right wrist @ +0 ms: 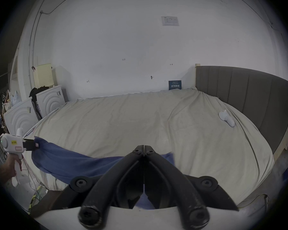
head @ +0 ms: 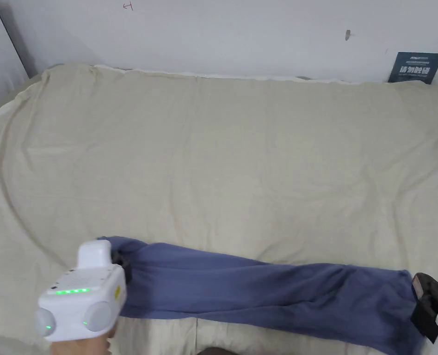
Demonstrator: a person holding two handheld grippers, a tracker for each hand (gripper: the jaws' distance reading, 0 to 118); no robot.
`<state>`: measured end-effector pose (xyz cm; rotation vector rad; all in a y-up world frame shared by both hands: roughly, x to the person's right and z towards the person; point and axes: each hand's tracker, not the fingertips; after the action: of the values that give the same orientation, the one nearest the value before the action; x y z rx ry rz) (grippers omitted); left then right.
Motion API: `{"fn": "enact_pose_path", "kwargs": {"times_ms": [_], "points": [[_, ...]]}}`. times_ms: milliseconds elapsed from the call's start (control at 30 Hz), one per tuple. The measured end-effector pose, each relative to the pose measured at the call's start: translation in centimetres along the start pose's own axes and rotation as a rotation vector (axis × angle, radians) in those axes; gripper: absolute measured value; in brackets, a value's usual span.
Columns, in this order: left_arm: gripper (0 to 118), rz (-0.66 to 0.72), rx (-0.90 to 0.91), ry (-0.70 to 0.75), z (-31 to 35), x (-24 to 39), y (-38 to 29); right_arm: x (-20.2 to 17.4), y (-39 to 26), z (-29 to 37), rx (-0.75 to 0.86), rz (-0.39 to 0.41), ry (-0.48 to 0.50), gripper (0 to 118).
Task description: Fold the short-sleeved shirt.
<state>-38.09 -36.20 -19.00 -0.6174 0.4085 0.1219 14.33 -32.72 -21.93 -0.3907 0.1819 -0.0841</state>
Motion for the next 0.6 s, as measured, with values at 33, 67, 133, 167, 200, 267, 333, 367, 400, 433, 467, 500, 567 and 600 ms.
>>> {"fn": "enact_pose_path", "kwargs": {"times_ms": [33,67,133,167,200,267,333,367,400,433,467,500,567,600], "points": [[9,0.007,0.003,0.012,0.1,-1.2,0.7,0.0,0.0,0.0,0.002,-0.011,0.009,0],[9,0.029,0.020,0.035,0.5,-2.6,1.2,0.0,0.1,-0.2,0.005,-0.022,0.019,0],[9,0.056,0.047,0.046,1.5,-4.8,2.0,-0.2,0.1,-0.3,0.011,-0.030,0.018,0],[9,0.079,0.083,0.061,2.0,-5.3,2.4,-0.2,0.1,-0.3,0.014,-0.034,0.022,0],[9,0.101,0.109,0.062,2.7,-5.6,2.5,-0.2,0.1,-0.4,0.016,-0.036,0.029,0],[8,0.083,0.114,0.052,3.8,-4.2,2.8,-0.2,0.2,-0.4,0.017,-0.042,0.036,0],[8,-0.001,0.143,-0.024,5.1,-1.1,2.8,-0.2,0.5,-0.4,0.017,-0.045,0.050,0],[9,-0.036,0.150,-0.065,5.7,0.7,2.7,-0.2,0.7,-0.3,0.020,-0.043,0.053,0],[9,-0.057,0.151,-0.106,6.2,2.4,2.4,-0.3,0.8,-0.2,0.023,-0.039,0.054,0],[9,-0.078,0.148,-0.147,6.2,4.4,1.7,-0.3,1.0,0.1,0.027,-0.038,0.055,0],[8,-0.111,0.141,-0.204,6.6,6.4,1.3,-0.4,1.1,0.2,0.032,-0.037,0.057,0],[9,-0.132,0.134,-0.255,6.9,8.4,0.8,-0.5,1.2,0.4,0.038,-0.037,0.058,0],[9,-0.164,0.101,-0.338,6.9,12.4,-0.2,-0.6,1.4,1.0,0.047,-0.037,0.055,0],[9,-0.165,0.080,-0.355,6.6,13.9,-0.8,-0.6,1.5,1.2,0.049,-0.041,0.056,0]]}}
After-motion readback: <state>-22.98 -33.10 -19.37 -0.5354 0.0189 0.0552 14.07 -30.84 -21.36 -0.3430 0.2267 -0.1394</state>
